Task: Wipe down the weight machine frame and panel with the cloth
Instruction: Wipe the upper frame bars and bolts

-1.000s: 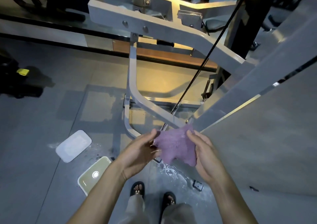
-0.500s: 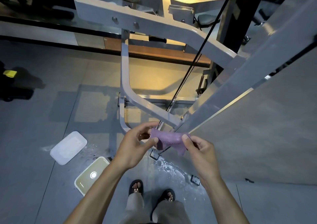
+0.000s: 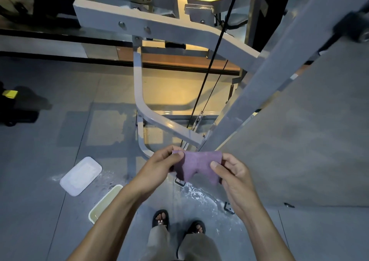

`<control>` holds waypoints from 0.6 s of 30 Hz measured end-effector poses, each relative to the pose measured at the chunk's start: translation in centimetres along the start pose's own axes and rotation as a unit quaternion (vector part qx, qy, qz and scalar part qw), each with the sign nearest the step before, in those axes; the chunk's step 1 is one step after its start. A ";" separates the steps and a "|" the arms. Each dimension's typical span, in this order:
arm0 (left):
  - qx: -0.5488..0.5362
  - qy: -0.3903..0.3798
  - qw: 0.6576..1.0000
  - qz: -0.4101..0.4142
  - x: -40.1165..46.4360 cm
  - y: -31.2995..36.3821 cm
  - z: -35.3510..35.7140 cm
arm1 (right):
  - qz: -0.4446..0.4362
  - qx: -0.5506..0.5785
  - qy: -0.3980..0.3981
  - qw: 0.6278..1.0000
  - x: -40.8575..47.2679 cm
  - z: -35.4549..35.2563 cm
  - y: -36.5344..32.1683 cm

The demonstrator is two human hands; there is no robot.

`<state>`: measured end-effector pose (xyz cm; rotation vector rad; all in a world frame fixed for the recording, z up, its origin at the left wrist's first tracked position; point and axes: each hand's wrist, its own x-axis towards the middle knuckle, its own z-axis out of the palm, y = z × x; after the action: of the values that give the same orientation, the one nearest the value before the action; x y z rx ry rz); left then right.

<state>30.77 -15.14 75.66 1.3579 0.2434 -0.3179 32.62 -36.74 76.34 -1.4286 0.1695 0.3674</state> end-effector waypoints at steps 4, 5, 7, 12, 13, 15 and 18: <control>-0.126 0.001 0.988 -0.094 0.0 -0.8 2.1 | 0.001 0.011 0.027 1.000 -0.1 -0.7 0.1; -0.137 -0.007 0.986 -0.098 -0.1 -0.9 2.6 | 0.001 0.011 0.033 0.999 -0.2 -1.0 0.1; -0.136 -0.025 0.987 -0.087 -0.3 -1.3 3.3 | 0.000 0.006 0.044 0.999 -0.3 -1.8 0.0; -0.082 -0.113 0.987 -0.084 -0.9 -1.5 4.4 | -0.029 -0.044 0.039 0.998 -1.2 -3.7 -1.1; -0.074 -0.125 0.985 -0.091 -0.9 -1.4 4.8 | -0.034 -0.056 0.030 0.997 -1.4 -4.0 -1.3; -0.051 -0.142 0.984 -0.099 -0.9 -1.4 5.8 | -0.042 -0.079 0.009 0.996 -1.6 -4.9 -1.7; 0.022 -0.153 0.985 -0.072 -1.0 -1.7 7.5 | -0.047 -0.101 -0.012 0.994 -1.5 -6.2 -2.2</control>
<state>29.19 -22.75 75.93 1.3177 0.0778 -0.6496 32.60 -43.25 78.07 -1.6247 0.0457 0.3320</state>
